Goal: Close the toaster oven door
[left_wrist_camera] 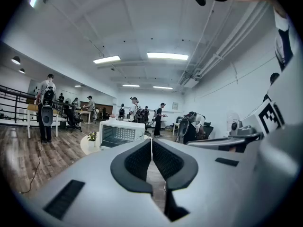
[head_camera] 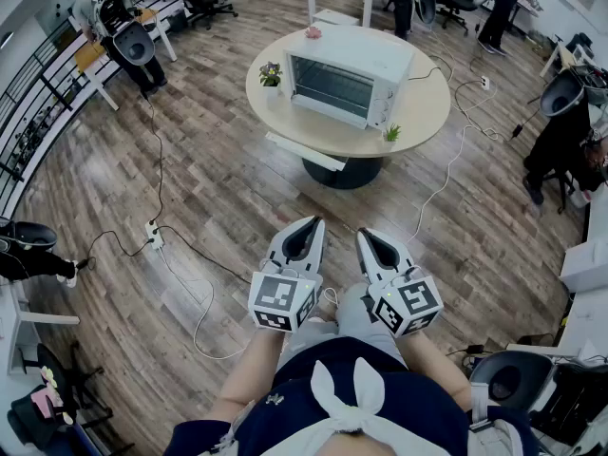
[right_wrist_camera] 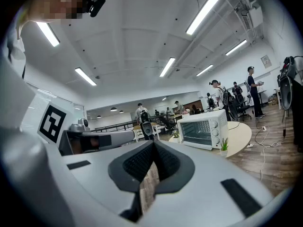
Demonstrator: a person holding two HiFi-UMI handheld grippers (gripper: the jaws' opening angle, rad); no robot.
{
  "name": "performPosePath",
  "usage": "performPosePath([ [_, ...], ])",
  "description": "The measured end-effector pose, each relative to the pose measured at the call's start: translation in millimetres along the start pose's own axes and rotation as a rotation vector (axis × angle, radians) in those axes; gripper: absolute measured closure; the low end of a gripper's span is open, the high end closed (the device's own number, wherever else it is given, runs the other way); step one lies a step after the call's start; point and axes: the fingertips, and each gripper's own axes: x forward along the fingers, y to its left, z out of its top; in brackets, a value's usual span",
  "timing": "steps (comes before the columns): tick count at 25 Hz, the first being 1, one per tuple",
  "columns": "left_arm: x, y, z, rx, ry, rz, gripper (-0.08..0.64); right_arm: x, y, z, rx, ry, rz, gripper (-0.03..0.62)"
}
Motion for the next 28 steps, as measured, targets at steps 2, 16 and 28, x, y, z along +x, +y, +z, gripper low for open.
performPosePath([
  [2,1.7,3.0,-2.1,-0.001,0.006,-0.004,0.535,1.6,-0.6,-2.8,0.005,0.001,-0.004,0.591],
  [16,27.6,30.7,-16.4,-0.002,0.067,-0.046,0.535,44.7,-23.8,-19.5,0.063,0.062,0.023,0.588],
  [28,69.0,101.0,-10.8,-0.012,0.103,-0.028,0.535,102.5,-60.4,-12.2,0.088,0.039,-0.03,0.584],
])
